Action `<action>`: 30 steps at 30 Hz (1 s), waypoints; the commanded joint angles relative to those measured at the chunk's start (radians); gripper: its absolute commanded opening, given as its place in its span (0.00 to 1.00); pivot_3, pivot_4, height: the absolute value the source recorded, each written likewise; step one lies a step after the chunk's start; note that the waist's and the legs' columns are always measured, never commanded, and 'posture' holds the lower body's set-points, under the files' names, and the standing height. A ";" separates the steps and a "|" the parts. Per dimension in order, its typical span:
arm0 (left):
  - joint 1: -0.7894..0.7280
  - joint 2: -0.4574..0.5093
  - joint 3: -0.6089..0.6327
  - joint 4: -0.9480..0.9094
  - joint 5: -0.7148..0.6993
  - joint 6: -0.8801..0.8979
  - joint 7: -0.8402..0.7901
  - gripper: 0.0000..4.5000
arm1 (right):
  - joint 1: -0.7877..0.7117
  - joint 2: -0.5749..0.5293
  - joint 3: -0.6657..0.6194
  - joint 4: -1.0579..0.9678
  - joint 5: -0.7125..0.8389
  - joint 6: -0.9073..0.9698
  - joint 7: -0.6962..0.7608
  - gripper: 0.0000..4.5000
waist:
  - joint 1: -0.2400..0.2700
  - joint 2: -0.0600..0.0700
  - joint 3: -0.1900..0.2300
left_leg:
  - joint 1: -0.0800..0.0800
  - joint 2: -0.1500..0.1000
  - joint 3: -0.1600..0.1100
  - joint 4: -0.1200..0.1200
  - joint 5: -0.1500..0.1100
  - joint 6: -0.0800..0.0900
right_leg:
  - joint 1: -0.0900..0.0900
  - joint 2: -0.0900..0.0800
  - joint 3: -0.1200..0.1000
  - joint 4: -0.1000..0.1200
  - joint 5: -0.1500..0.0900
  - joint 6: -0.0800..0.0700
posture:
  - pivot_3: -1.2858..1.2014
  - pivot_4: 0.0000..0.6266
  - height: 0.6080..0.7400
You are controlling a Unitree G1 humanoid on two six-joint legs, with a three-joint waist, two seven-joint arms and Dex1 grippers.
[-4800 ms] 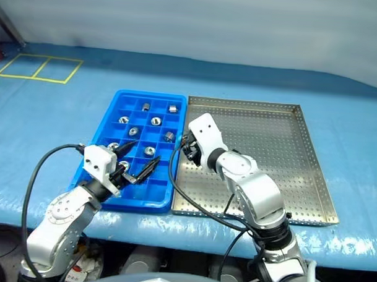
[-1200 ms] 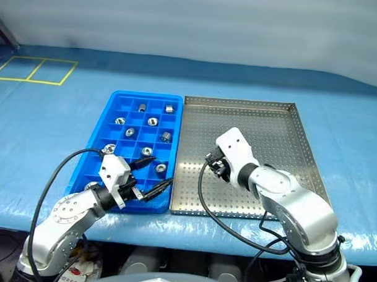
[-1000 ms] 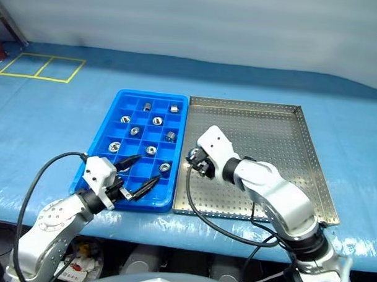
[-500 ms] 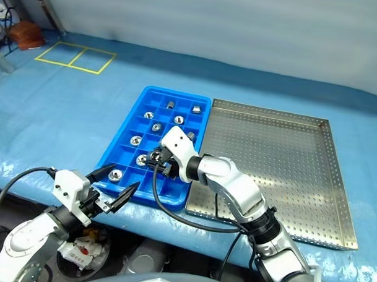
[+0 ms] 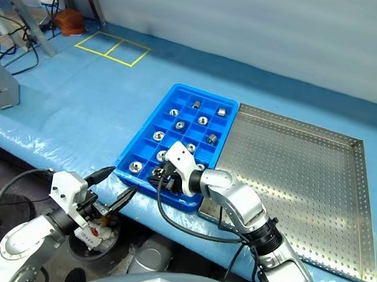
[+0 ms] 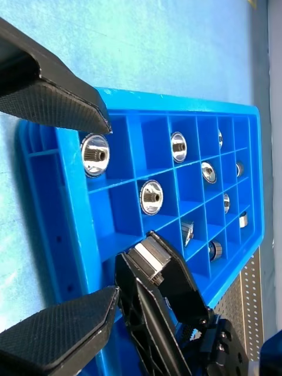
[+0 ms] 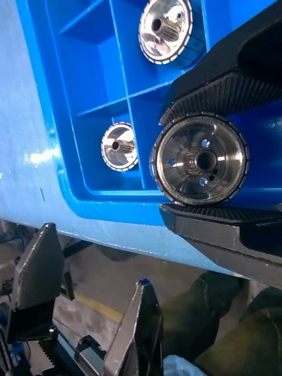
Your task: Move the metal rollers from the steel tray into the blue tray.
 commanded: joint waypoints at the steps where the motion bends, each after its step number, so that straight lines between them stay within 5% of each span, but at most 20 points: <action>1: -0.019 0.008 -0.025 -0.038 -0.009 0.002 -0.010 1.00 | 0.009 -0.014 -0.021 -0.049 0.011 0.011 0.004 0.39 | 0.009 0.000 0.000 | 0.000 0.000 0.000 0.000 0.000 0.000 | 0.000 0.000 0.000 0.000 0.000 0.000 | 0.73 0.24 1.00; 16: -0.099 0.008 -0.088 0.000 -0.005 0.009 -0.027 1.00 | 0.051 -0.082 -0.075 -0.118 0.031 0.069 -0.004 0.39 | 0.016 0.000 0.000 | -0.001 0.000 0.000 0.000 0.000 -0.001 | 0.002 0.001 -0.001 0.001 0.001 0.001 | 0.71 0.24 1.00; 24: -0.111 0.016 -0.086 0.008 -0.006 0.007 -0.038 1.00 | 0.058 -0.064 -0.090 -0.139 0.025 0.061 -0.034 0.98 | 0.010 0.000 0.000 | -0.001 0.000 0.000 0.001 0.000 -0.001 | 0.002 0.001 -0.001 0.001 0.001 0.001 | 0.71 0.24 1.00; 30: -0.147 0.027 -0.076 0.022 -0.010 0.008 -0.048 1.00 | 0.077 -0.052 -0.150 -0.195 0.027 0.039 -0.072 1.00 | 0.008 0.000 0.000 | -0.001 0.000 0.000 0.001 0.000 -0.001 | 0.002 0.001 -0.001 0.001 0.002 0.003 | 0.69 0.24 1.00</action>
